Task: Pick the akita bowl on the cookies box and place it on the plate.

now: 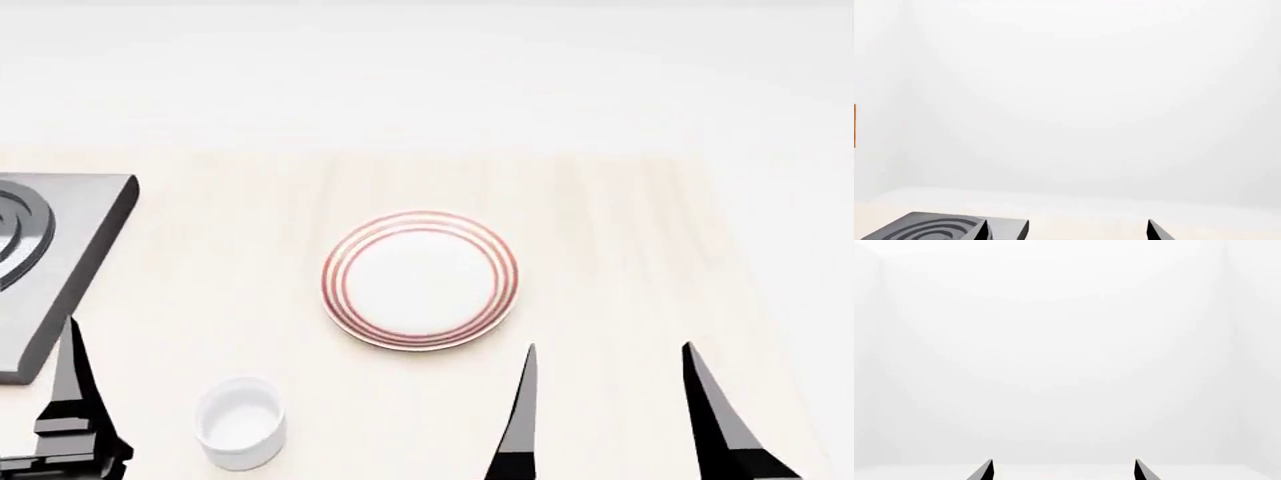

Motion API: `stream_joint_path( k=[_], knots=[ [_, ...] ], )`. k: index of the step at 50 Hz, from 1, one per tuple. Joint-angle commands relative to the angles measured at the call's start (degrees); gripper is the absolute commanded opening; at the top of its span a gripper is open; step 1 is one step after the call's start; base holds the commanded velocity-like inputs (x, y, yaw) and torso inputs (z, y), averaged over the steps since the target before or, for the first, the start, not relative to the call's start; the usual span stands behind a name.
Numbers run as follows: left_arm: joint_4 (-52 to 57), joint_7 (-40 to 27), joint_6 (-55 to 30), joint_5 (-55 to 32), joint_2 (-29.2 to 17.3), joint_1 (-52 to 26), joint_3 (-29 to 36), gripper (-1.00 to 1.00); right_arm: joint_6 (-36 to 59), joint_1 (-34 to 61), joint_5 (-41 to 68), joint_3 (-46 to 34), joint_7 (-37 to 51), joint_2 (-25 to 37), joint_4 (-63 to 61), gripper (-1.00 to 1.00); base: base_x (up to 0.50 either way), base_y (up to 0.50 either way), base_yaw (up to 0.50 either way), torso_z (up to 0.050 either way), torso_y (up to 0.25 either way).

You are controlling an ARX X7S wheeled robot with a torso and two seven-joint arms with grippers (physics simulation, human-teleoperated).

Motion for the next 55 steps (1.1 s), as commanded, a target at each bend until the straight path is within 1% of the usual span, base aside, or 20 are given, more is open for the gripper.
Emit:
stream_joint_path(
  k=[1, 6, 29, 34, 35, 36, 42, 47, 55],
  knots=[
    [0.38, 1.82, 2.38, -4.11, -0.49, 0.94, -1.05, 1.00, -2.07, -0.09, -2.54, -0.21, 1.64, -0.61, 0.89, 1.00, 0.00, 0.00, 0.00, 0.050, 0.000],
    [0.44, 1.88, 1.52, -4.94, -0.86, 0.58, -1.07, 1.00, -2.48, -0.19, -3.03, -0.56, 1.72, -0.40, 1.12, 1.00, 0.00, 0.00, 0.00, 0.050, 0.000],
    [0.31, 1.44, 2.49, -5.17, -1.89, 0.58, -0.29, 1.00, -2.88, -0.13, -2.83, -1.35, 2.08, 0.34, 1.75, 1.00, 0.00, 0.00, 0.00, 0.050, 0.000],
    [0.59, 0.27, -0.18, -6.96, -1.71, -0.05, -0.90, 1.00, -1.98, 0.06, -1.88, -1.19, 2.03, 0.76, 1.27, 1.00, 0.00, 0.00, 0.00, 0.050, 0.000],
    [0.84, -0.90, -2.77, -7.51, -1.78, -0.69, -1.25, 1.00, -1.31, 0.21, -1.03, -0.90, 1.94, 1.01, 0.88, 1.00, 0.00, 0.00, 0.00, 0.039, 0.000],
    [0.51, -0.15, -1.27, -7.92, -1.65, -0.71, -1.31, 1.00, -1.06, 0.29, -0.82, -0.76, 1.98, 1.13, 0.71, 1.00, 0.00, 0.00, 0.00, 0.000, 0.000],
    [0.78, 1.42, -1.61, -9.74, -2.53, -0.52, -0.86, 1.00, 1.93, 1.19, 0.91, 0.59, 1.90, 3.11, -1.56, 1.00, 0.00, 0.00, 0.00, 0.000, 0.000],
    [0.55, 1.23, -1.55, -10.04, -2.63, -0.86, -1.12, 1.00, 5.01, 1.41, 1.97, 1.58, 2.04, 4.94, -4.45, 1.00, 0.00, 0.00, 0.00, 0.000, 0.000],
    [0.97, 0.53, -0.84, -9.72, -2.85, -0.90, -1.70, 1.00, 6.13, 1.27, 1.53, 2.15, 2.61, 6.08, -6.52, 1.00, 0.00, 0.00, 0.00, 0.000, -0.232]
  ],
)
